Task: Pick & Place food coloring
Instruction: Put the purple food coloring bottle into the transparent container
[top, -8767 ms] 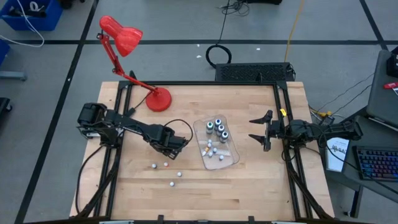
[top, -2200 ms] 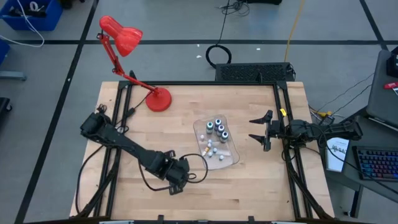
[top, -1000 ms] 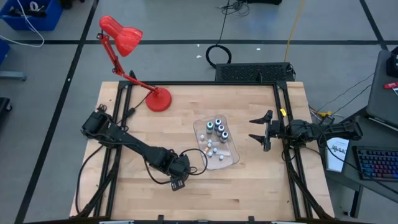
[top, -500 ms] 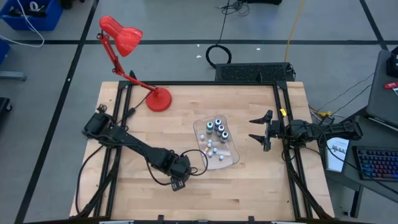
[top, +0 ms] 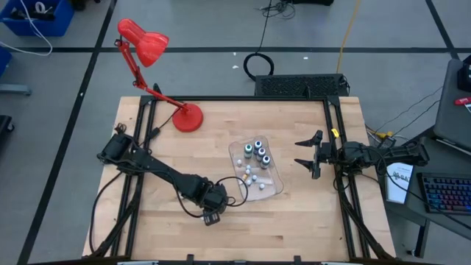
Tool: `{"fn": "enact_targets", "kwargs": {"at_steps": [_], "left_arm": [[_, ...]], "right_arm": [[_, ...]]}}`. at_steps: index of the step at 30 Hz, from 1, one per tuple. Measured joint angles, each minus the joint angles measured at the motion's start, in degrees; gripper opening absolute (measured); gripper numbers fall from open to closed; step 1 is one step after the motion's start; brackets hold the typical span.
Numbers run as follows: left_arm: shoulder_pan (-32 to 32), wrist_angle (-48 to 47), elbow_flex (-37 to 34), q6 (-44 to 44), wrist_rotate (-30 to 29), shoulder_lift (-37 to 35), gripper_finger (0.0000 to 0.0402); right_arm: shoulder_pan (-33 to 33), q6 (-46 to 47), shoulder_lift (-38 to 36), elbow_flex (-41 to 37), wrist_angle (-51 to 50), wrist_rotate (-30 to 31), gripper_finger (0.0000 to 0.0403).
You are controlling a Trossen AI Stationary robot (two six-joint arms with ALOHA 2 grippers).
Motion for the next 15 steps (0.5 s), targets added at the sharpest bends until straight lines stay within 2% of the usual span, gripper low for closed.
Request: {"fn": "enact_targets", "kwargs": {"at_steps": [15], "left_arm": [[0.00, -0.70, 0.00, 0.44, 0.59, 0.00, 0.0168]], "right_arm": [[0.01, 0.01, -0.01, 0.01, 0.00, -0.01, 0.0295]]}}
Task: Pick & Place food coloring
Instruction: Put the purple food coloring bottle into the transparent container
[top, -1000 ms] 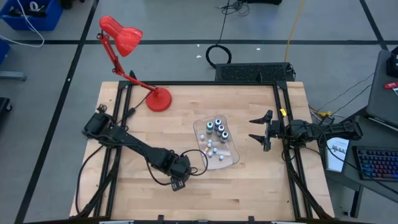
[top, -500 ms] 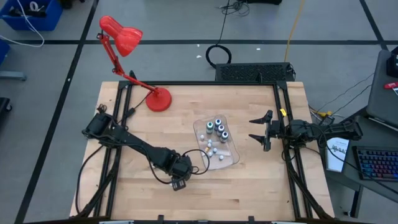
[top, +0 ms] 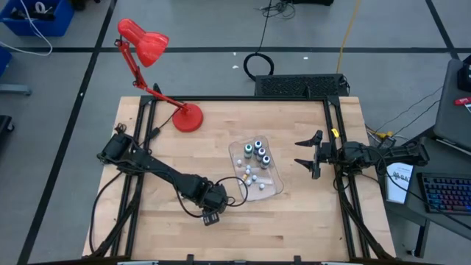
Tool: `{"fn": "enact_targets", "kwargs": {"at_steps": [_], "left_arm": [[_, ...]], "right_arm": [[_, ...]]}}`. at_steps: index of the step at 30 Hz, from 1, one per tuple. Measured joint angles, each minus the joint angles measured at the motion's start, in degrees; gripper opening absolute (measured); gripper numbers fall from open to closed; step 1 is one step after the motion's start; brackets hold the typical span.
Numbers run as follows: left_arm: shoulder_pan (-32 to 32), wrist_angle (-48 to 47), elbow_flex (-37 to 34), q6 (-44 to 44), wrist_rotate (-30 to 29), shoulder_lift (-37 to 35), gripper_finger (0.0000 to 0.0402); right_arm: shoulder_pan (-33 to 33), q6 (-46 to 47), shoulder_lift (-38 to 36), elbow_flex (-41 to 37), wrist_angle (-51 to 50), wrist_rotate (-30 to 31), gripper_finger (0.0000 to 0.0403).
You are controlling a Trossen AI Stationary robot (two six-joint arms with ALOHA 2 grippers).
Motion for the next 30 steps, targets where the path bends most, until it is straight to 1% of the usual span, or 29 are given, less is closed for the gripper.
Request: {"fn": "enact_targets", "kwargs": {"at_steps": [2, 4, 10, 11, 17, 21, 23, 27, 30], "left_arm": [[0.00, -0.92, 0.00, 0.00, -0.02, 0.00, 0.0156], [0.00, -1.48, 0.00, 0.00, -0.02, 0.00, 0.0131], [0.74, -0.57, 0.00, 2.49, -0.06, -0.02, 0.0019], [0.88, -0.40, 0.00, 2.67, -0.06, -0.02, 0.0010], [1.14, 1.38, 0.00, 3.23, -0.05, -0.02, 0.0015], [1.11, 2.86, 0.00, 4.22, -0.08, -0.02, 0.0005], [1.28, 4.40, 0.00, 5.49, -1.10, -0.02, 0.0005], [2.20, 7.25, 0.00, 11.20, -6.14, -0.02, 0.0032], [3.45, 9.73, 0.00, 19.08, -6.66, -0.02, 0.0067]], "right_arm": [[-0.01, -0.01, -0.01, -0.01, -0.02, 0.01, 0.0295], [0.00, 0.01, -0.01, 0.00, 0.00, 0.01, 0.0295], [0.00, 0.00, 0.01, 0.00, 0.00, 0.01, 0.0295], [0.02, -0.01, -0.01, -0.01, 0.00, 0.01, 0.0295], [0.00, -0.01, 0.00, 0.01, -0.01, 0.01, 0.0295], [0.00, -0.01, -0.01, -0.01, 0.00, 0.01, 0.0295], [-0.01, -0.01, -0.01, -0.01, 0.00, -0.01, 0.0295], [0.00, 0.00, -0.01, -0.01, 0.00, 0.01, 0.0295], [0.01, 0.01, 0.01, -0.01, -0.01, 0.01, 0.0295]]}}
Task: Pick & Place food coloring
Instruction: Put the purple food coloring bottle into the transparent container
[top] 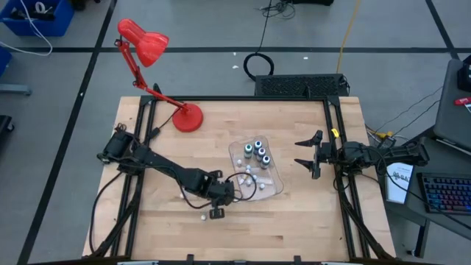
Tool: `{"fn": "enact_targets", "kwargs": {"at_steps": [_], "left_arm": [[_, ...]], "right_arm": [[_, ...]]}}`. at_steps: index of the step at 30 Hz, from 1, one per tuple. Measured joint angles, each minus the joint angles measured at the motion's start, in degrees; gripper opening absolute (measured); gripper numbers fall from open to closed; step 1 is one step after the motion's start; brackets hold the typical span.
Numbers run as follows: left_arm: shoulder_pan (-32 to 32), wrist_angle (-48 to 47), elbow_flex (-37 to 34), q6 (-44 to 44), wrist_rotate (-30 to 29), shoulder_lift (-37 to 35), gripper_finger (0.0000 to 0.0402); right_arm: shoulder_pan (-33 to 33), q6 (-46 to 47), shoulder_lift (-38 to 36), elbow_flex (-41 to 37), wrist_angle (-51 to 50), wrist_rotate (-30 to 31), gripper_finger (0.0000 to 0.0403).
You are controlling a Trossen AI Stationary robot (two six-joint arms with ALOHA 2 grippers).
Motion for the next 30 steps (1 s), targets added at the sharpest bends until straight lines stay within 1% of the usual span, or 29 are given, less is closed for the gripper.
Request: {"fn": "enact_targets", "kwargs": {"at_steps": [3, 7, 10, 12, 13, 19, 24, 30], "left_arm": [[0.57, 0.28, 0.00, 7.03, -0.07, 0.00, 0.0110], [0.95, 1.16, 0.00, 11.82, 0.03, 0.00, 0.0169], [1.10, 4.33, 0.02, 17.57, -1.74, 0.89, 0.0199], [1.19, 5.81, 0.02, 21.11, -2.24, 1.64, 0.0209], [1.43, 7.43, 0.11, 21.95, -2.07, 2.27, 0.0211], [3.17, 8.41, 0.07, 24.05, 0.07, 4.99, 0.0208], [4.04, 10.11, 0.11, 24.86, 3.01, 6.54, 0.0190], [4.14, 10.69, 0.13, 24.90, 4.78, 7.24, 0.0163]], "right_arm": [[0.00, 0.01, -0.01, 0.01, 0.00, -0.01, 0.0295], [-0.01, -0.01, -0.01, 0.00, -0.01, 0.00, 0.0295], [-0.01, -0.01, -0.01, 0.02, 0.01, 0.00, 0.0295], [0.01, 0.01, -0.01, 0.00, 0.00, 0.00, 0.0295], [0.00, 0.00, 0.00, 0.01, 0.04, -0.01, 0.0295], [0.00, 0.00, 0.26, 0.02, -0.16, -0.01, 0.0295], [0.01, -0.01, 1.09, 0.07, 0.07, 0.06, 0.0295], [0.00, 0.00, 1.83, 0.04, -0.16, -0.02, 0.0295]]}}
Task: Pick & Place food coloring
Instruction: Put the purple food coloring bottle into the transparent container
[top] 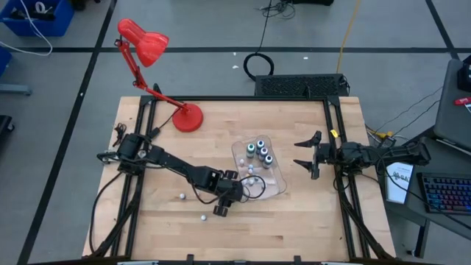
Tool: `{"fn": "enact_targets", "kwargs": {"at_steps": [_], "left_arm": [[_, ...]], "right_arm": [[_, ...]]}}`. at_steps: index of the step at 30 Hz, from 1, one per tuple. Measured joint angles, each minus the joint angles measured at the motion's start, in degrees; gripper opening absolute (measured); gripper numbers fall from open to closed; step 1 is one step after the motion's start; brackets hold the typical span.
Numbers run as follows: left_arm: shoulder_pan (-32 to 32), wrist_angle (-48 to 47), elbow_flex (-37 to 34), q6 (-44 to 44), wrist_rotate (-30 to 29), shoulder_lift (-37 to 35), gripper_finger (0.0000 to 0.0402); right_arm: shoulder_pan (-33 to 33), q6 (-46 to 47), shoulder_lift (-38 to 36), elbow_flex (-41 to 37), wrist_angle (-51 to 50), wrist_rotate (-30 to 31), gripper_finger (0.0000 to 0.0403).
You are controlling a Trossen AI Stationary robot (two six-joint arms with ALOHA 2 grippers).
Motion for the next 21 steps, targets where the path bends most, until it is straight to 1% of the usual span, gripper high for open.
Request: {"fn": "enact_targets", "kwargs": {"at_steps": [4, 9, 13, 17, 21], "left_arm": [[-0.02, -0.63, 0.00, -0.83, 0.63, 0.04, 0.0128], [-0.20, -1.21, -0.02, -2.21, 1.44, 0.04, 0.0064], [-0.22, -1.73, -0.04, -3.56, 2.57, -0.75, 0.0061], [-1.14, -1.70, -0.04, -3.41, 2.62, -3.49, 0.0061], [-3.16, -1.46, 0.04, -1.90, -0.35, -7.66, 0.0061]], "right_arm": [[-0.01, 0.01, 0.41, 0.00, -0.26, 0.00, 0.0295], [-0.01, 0.01, 0.60, 0.00, -0.22, 0.00, 0.0295], [0.00, 0.01, 0.60, 0.00, -0.06, 0.02, 0.0295], [-0.01, 0.01, 0.60, 0.00, 0.09, 0.00, 0.0295], [-0.01, 0.01, 0.60, 0.00, 0.17, 0.00, 0.0295]]}}
